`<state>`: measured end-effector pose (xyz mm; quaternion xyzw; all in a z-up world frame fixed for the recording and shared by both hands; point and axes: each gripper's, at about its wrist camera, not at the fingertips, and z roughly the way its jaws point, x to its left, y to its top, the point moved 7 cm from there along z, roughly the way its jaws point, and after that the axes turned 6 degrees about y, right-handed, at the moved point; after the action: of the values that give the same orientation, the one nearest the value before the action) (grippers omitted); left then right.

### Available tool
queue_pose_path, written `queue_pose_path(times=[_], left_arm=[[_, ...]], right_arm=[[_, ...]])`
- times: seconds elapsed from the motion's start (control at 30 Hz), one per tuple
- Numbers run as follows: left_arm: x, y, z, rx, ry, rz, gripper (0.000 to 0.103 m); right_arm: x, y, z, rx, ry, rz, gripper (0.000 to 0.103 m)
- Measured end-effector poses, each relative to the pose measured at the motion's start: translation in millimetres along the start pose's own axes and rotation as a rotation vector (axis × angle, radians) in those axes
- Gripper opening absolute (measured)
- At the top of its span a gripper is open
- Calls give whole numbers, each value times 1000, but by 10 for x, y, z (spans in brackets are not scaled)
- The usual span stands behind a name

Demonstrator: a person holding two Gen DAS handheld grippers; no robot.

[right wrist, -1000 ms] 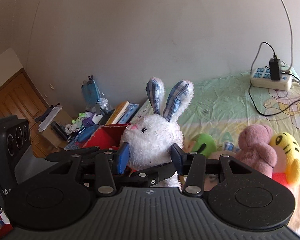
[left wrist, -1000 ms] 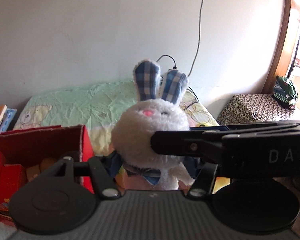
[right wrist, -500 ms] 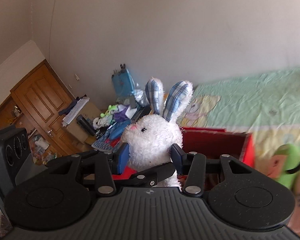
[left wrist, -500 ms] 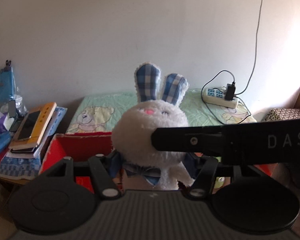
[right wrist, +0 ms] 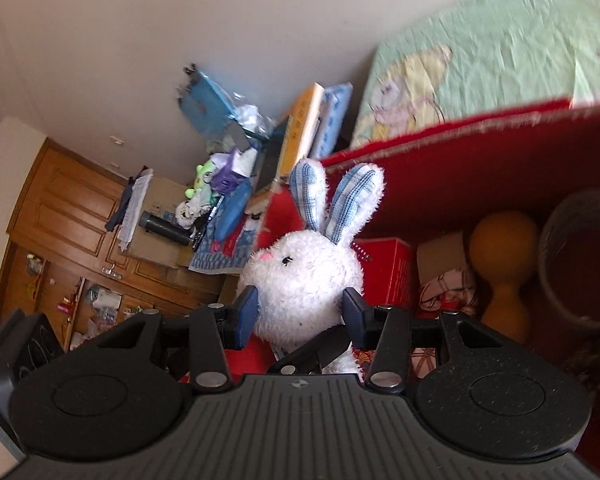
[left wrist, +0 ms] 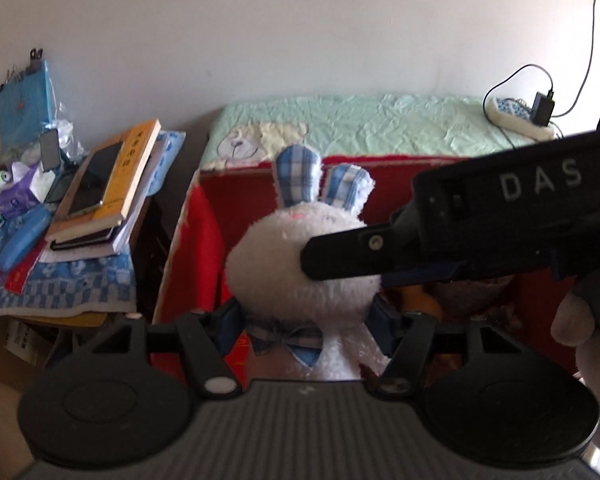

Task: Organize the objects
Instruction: 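Lift the white bunny and carry it over the red box with the right gripper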

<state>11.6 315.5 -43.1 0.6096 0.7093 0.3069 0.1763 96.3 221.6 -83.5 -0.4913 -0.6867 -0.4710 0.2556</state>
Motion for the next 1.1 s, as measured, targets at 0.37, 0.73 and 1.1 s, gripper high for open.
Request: queue_pose_path(times=[0.37, 0.73, 1.1], left_arm=[[197, -120, 151, 43, -1, 12, 69], [147, -170, 127, 23, 56, 76, 71], [185, -113, -8, 12, 47, 40, 77]], right_arm=[[-151, 23, 354, 34, -74, 106, 49], [-174, 4, 435, 23, -101, 138, 57], [-137, -13, 293, -16, -128, 91, 57]])
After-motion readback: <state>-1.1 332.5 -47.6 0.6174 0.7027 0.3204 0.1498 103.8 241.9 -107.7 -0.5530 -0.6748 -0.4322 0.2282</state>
